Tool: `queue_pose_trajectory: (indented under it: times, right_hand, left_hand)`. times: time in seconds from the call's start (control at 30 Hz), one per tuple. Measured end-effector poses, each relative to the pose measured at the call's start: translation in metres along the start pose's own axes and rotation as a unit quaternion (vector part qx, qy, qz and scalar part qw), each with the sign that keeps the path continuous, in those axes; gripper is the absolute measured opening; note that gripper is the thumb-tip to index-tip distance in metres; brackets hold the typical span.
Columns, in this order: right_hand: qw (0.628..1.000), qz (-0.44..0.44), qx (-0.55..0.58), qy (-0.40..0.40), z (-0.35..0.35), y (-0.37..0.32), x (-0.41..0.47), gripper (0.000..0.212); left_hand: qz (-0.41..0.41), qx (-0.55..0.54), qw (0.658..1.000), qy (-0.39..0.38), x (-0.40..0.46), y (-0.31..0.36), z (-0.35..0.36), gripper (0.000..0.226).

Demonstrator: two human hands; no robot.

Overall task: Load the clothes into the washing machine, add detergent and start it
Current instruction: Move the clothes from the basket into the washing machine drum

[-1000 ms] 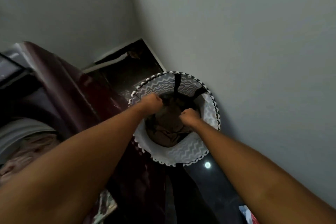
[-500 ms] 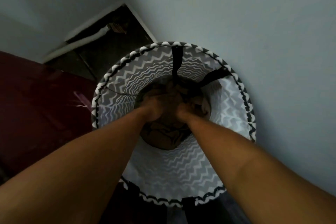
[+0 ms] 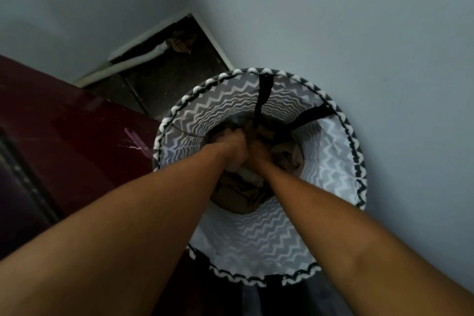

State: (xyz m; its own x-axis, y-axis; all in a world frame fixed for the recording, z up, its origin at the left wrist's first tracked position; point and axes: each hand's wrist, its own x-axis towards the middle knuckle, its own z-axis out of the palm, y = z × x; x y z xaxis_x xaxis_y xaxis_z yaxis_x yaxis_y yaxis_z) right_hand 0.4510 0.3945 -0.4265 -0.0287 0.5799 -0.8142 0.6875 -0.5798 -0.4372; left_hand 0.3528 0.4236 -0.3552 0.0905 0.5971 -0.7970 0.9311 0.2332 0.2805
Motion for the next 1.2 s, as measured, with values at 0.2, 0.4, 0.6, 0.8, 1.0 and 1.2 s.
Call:
queue_pose_trajectory:
  times: [0.2, 0.4, 0.6, 0.8, 1.0, 1.2]
  right_hand:
    - [0.964, 0.032, 0.263, 0.034, -0.052, -0.034, -0.063, 0.022]
    - [0.906, -0.007, 0.424, 0.005, -0.082, -0.074, -0.142, 0.05]
    - [0.848, -0.073, 0.525, 0.018, -0.108, -0.135, -0.225, 0.033]
    - [0.827, -0.132, 0.547, -0.008, -0.097, -0.187, -0.287, 0.014]
    - [0.815, -0.151, 0.555, -0.063, -0.048, -0.247, -0.377, 0.015]
    - [0.785, -0.199, 0.564, -0.161, 0.023, -0.298, -0.452, 0.04]
  left_hand:
    - [0.037, -0.097, 0.994, -0.017, -0.068, 0.025, -0.073, 0.043]
    - [0.057, -0.105, 0.993, 0.026, -0.149, 0.027, -0.102, 0.061]
    - [0.063, -0.182, 0.976, 0.099, -0.227, 0.021, -0.148, 0.087]
    - [0.118, -0.236, 0.952, 0.153, -0.31, -0.008, -0.188, 0.082]
    - [0.125, -0.231, 0.926, 0.272, -0.409, -0.071, -0.204, 0.07]
    - [0.093, -0.25, 0.902, 0.339, -0.487, -0.149, -0.194, 0.068]
